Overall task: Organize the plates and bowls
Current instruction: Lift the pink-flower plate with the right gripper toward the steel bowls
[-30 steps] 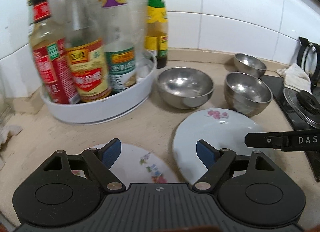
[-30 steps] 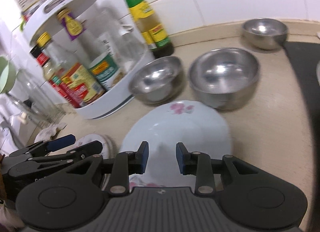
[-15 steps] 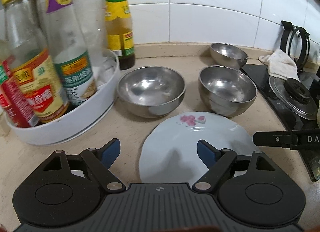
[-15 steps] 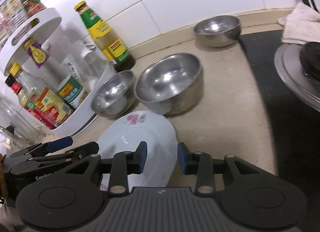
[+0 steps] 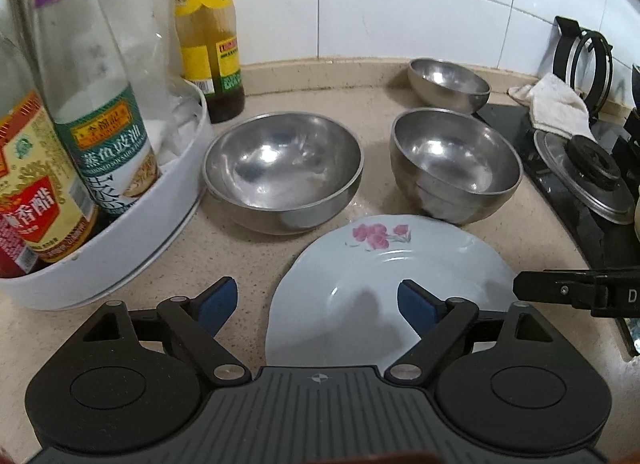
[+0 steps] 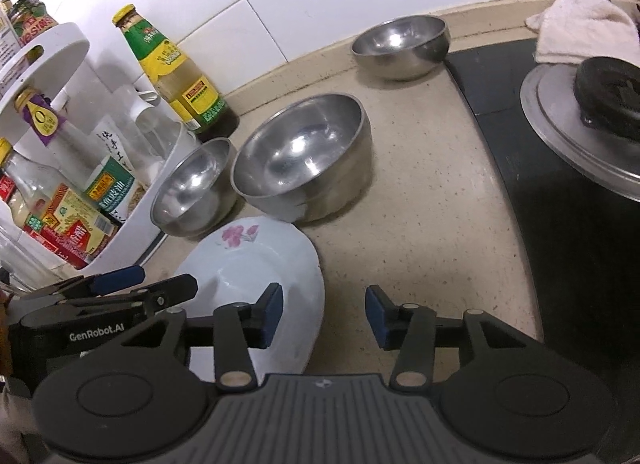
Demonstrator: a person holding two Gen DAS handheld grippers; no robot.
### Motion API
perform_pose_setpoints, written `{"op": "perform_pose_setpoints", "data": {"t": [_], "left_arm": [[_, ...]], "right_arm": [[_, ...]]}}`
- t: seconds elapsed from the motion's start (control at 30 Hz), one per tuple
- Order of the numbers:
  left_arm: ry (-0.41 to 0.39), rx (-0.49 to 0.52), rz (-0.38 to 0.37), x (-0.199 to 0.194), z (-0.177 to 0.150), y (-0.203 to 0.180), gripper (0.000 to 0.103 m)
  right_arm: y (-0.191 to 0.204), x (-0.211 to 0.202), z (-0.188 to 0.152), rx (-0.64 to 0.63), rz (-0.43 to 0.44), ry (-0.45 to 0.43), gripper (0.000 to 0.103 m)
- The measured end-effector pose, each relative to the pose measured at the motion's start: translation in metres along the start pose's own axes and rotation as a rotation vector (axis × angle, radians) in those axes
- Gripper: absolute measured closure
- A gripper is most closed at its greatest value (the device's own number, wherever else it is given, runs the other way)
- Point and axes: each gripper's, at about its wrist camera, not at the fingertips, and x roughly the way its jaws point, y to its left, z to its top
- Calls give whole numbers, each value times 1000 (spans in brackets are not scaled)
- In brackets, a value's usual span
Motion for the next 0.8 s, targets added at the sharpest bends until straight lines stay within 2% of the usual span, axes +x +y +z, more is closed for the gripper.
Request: {"op": "perform_pose_setpoints", "data": {"t": [0.4,0.53,0.8], "left_arm": [[97,-4,-39,27,4,8,11],[119,-29,-79,33,7,13,10],[115,6,-115,34,6,14,7]], "right_arm": [[4,6,-4,9,24,26,59],[7,6,-7,3,37,28,59],[13,6,-10,-20,39,39,59]]}}
